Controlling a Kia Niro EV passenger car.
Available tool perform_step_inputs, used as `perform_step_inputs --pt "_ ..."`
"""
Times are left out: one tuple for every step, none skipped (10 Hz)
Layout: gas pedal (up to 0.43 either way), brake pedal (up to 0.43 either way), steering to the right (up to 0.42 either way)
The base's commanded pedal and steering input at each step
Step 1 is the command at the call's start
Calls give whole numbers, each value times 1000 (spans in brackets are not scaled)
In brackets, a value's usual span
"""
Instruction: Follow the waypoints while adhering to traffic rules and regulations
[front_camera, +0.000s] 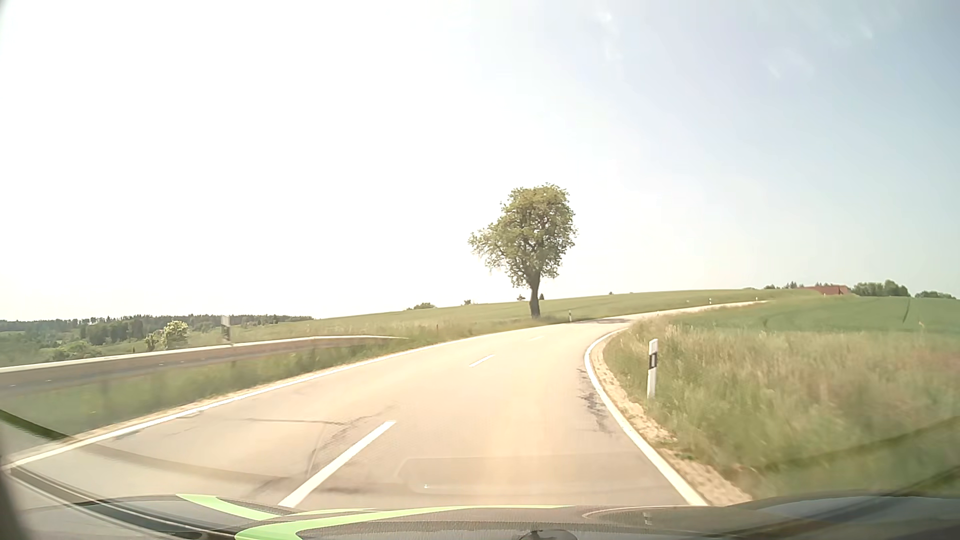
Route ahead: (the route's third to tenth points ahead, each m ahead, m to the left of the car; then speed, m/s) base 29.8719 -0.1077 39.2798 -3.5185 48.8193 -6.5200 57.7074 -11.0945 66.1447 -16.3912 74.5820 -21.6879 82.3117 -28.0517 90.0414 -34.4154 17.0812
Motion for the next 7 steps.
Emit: perform_step_inputs --pt "98 0 36" --pt "98 0 36" --pt "98 0 36" --pt "110 0 36" --pt "110 0 36" --pt "110 0 37" --pt "110 0 39"
